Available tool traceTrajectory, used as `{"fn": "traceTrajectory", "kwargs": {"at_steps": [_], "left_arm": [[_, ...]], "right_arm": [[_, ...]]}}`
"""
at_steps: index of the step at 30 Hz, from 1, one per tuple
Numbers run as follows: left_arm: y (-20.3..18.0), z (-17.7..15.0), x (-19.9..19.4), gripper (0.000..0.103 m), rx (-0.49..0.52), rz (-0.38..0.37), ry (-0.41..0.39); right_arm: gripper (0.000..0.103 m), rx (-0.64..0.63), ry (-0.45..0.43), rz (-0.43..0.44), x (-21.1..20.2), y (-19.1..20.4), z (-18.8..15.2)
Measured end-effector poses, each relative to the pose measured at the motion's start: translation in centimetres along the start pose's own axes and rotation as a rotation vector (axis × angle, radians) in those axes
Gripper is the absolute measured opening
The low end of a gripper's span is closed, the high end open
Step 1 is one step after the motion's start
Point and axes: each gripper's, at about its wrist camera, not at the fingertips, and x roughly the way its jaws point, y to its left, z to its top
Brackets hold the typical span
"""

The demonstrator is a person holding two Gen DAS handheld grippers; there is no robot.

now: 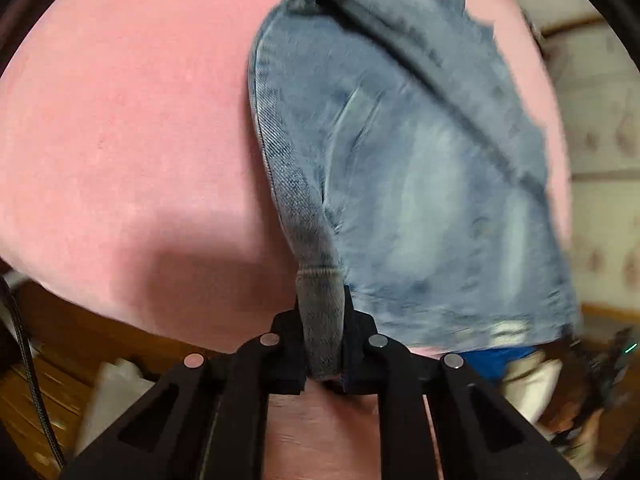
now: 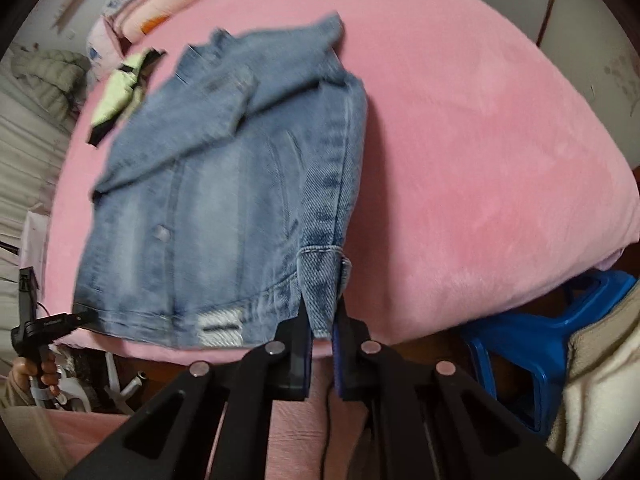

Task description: Fold large clothes

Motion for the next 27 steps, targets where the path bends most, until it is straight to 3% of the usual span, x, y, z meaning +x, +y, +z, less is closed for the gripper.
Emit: {"fn": "traceTrajectory", "kwargs": {"at_steps": [4,8,11,17,19,21,23,27], "left_arm": [[-1.8,2.4,-4.3,0.009,-0.126,-0.190,-0.070],[-4.3,6.6,-7.5,0.009,-0.204,-0.288,-0.172],[-5.7,11.6,-9.7,0.009,-0.260,-0.307,-0.249],[-6.7,23.3,-8.6,0.013,-0.400,-0.238,-0.378],[-6.9,26.5,-6.5,0.028,-0.398,-0.159,-0.382],[-6.9,28.7,-4.8,0.067,-0.394,-0.017,-0.398],[-6.9,30.2,-3.3,0.072,-0.355,0.093,-0.406],[-6.7,31.5,-0.5,0.072,-0.205,0.182,-0.367]], "right_arm": [[0.006,0.002,-0.047,0.079,-2.3,1.5,3.6],[0.006,0.016,-0.107,0.154,-3.7,3.0,8.9],[0.006,0.069,-0.161,0.212,-4.2,3.2,14.9],[0.006,0.184,-0.207,0.260,0.1,2.4,28.3],[0.016,0.189,-0.213,0.214,3.0,2.2,31.7],[0.021,0.174,-0.187,0.111,6.0,2.5,34.2],[0.029,0.123,-0.115,0.049,9.6,2.8,36.0],[0.033,-0.050,-0.016,-0.046,14.8,3.9,37.0]]}}
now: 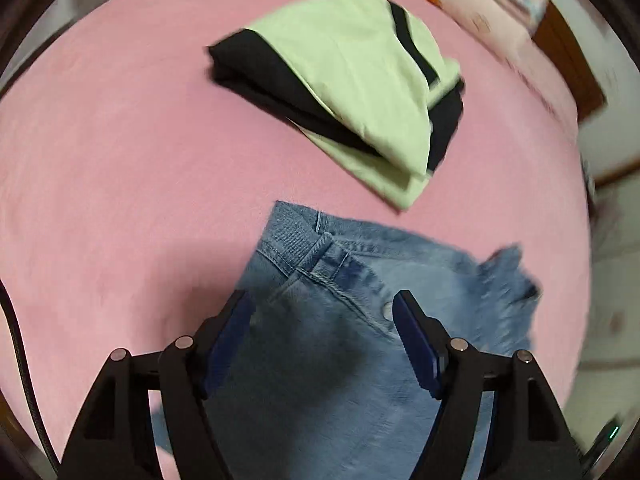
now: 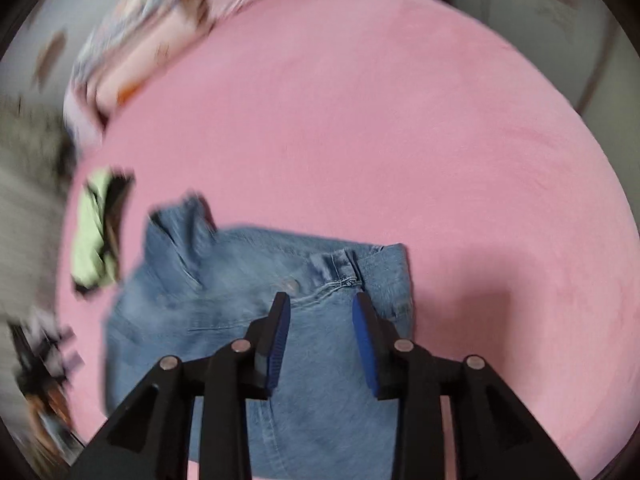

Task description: Fold large clothes

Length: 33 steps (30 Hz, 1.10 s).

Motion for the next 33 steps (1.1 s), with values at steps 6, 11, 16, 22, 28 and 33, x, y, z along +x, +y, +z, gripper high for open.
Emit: {"fn": "traceTrajectory", "kwargs": {"at_steps": [6,11,16,22,28,33], "left_arm": [[-1.7,0.2,4.8,0.072,0.270,-0.001,0.067],[-3.4,0.0,7.6,0.072,0.408,0.016,0.105],[-2.4,0.0,6.9,0.044,0.405,0.009,0.092],[-1.0,-0.7,5.9,0.010,0.473,-0.016,0.057],[-3.1,-1.3,3.1,0.007,0.521,0.019,-0.052],[-4.4,-0.4,0.9,0.005,0.477,0.024,-0.167]], "right_arm": [[0.033,-0.160,0.054,-0.106,5.1,0.0,-0.8],[0.033,-0.123,0.076,-0.071,7.1,-0.8,-0.6],[0.033,-0.145,0.061,-0.093,8.0,0.5,-1.1],[0.010,-0.170,0.007,-0.110,6.4,1.6,-2.5],[0.006,-0.125,-0.076,-0.094,2.9,2.2,-2.4],[0.006,-0.084,-0.199,-0.064,-0.5,2.7,-1.8]]}}
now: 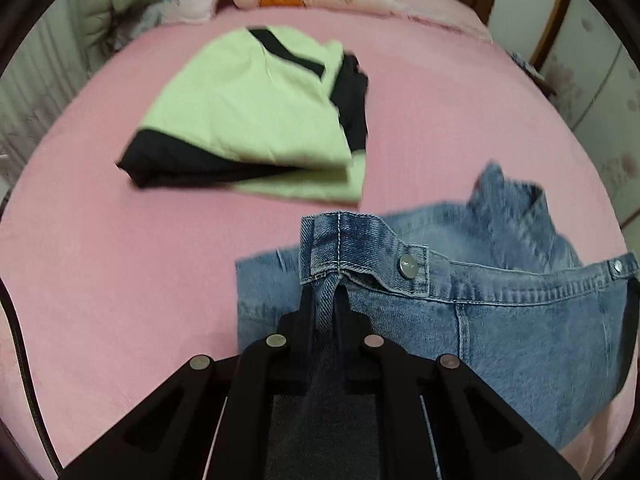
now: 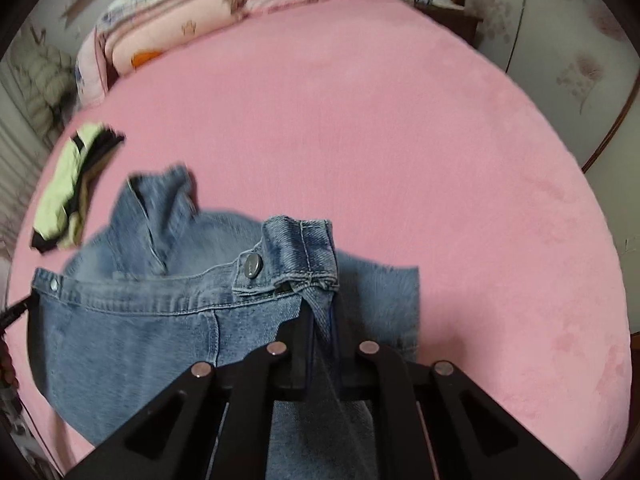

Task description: Fold large clothes

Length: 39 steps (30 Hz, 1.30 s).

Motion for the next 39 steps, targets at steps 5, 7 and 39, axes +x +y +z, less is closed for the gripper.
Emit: {"fn": "traceTrajectory", "kwargs": {"at_steps": [5,7,39], "left_arm": [[-0.1,1.5,2.3,0.000,-0.086,0.103,-0.058],[1.1,1.5,5.1,0.000,-0.145,0.171,-0.017],[-11.5,-7.4,4.7,0.074,0.036,0.145,-0.022]], "right_arm": [[0.006,0.034,-0.084,-0.027,0.4,-0.6,1.6],[0.006,0.047,-0.043,-0.081,3.3,-1.0,1.3],[0.040,-0.278,0.044,0.001,3.4,14.6,-11.8]]}}
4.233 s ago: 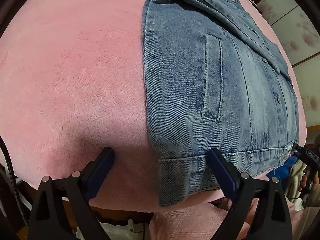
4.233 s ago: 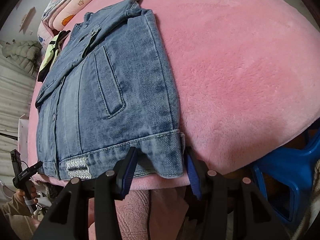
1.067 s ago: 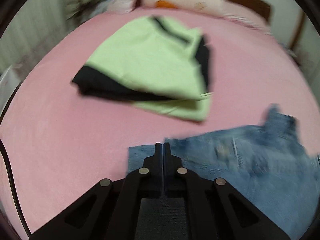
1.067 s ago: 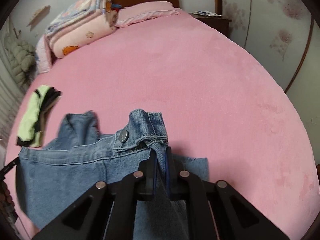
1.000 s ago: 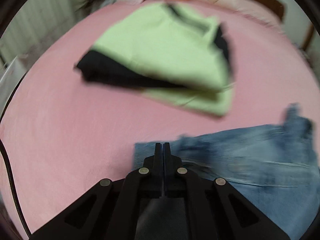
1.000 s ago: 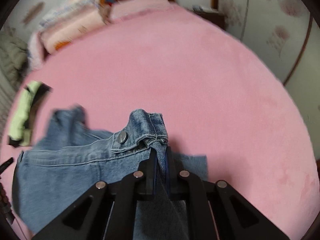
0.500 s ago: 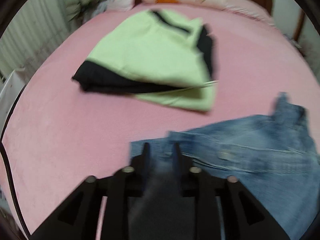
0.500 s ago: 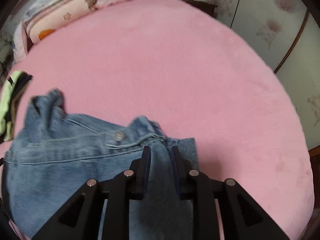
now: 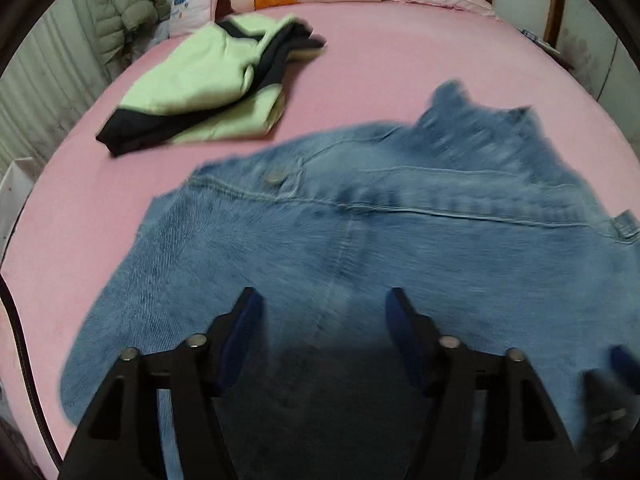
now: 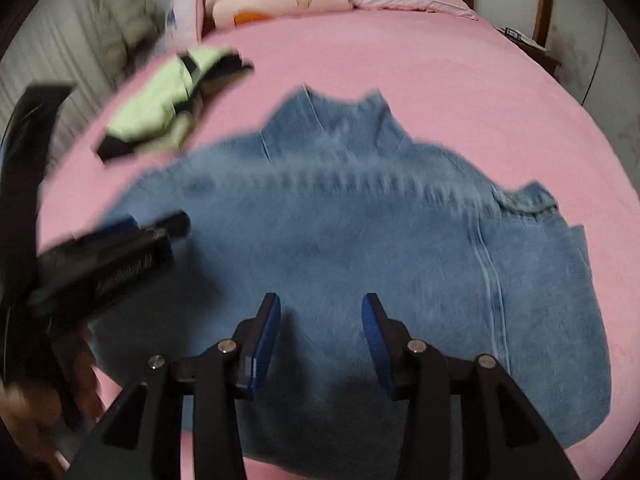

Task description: Fold large clothes

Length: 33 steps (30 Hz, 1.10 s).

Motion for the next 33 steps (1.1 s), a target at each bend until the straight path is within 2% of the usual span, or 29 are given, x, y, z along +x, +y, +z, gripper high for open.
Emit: {"fn": "traceTrajectory", "kwargs": {"at_steps": [3,4,8,9,10,12,16,18,20,23,26,29,31,33], "left_arm": [[1.2,0.2,0.5,0.086,0.022,0.001,-0.029],[1.5,0.4,0.6,0.087,0.020,-0.008,-0.029],[2.3,0.6,1.2,0.094,0.019,-0.018,-0.032],[2.4,0.6,1.4,0.096,0.015,-0.017,-0.031],[2.3,0.6,1.5,0.098,0.015,-0.005,-0.035],[2.2,0.6,1.7,0.100,0.016,0.007,-0.039],[2.0,0.8,1.3,0.101,0.016,0.012,-0.012],[2.3,1.2,0.5,0.100,0.012,0.020,0.027],[2.8,1.4,-1.1,0.100,0.001,0.021,0.025],[4.2,0.4,-4.5,0.100,-0.044,-0.017,-0.008],[5.2,-1.9,-6.7,0.098,-0.091,-0.055,0.014],[5.2,-4.6,-7.3,0.097,-0.094,-0.081,0.057],[4.8,-5.9,-6.8,0.094,-0.073,-0.062,0.079],[4.9,-6.8,-5.7,0.093,-0.071,-0.042,0.107]], "right_arm": [[0.040,0.048,-0.011,-0.135,-0.4,-4.7,-2.3],[0.040,0.084,-0.007,-0.219,-0.7,-7.4,-3.4],[0.043,0.202,0.015,-0.357,-2.3,-15.8,-6.9],[0.052,0.220,0.015,-0.355,-2.5,-17.1,-7.5],[0.053,0.242,0.016,-0.348,-2.8,-18.4,-8.1],[0.053,0.244,0.029,-0.314,-2.8,-19.1,-8.3],[0.051,0.239,0.037,-0.355,-2.7,-18.2,-7.3],[0.048,0.300,0.031,-0.334,-3.4,-18.3,-6.9],[0.048,0.328,0.005,-0.316,-4.5,-17.9,-6.7],[0.048,0.301,-0.052,-0.244,-6.6,-15.1,-5.6],[0.047,0.255,-0.077,-0.135,-7.7,-11.7,-5.0],[0.047,0.210,-0.070,-0.010,-7.6,-7.9,-4.5],[0.048,0.166,-0.056,0.066,-7.2,-5.0,-4.6],[0.048,0.134,-0.038,0.102,-6.1,-2.9,-4.1]]}}
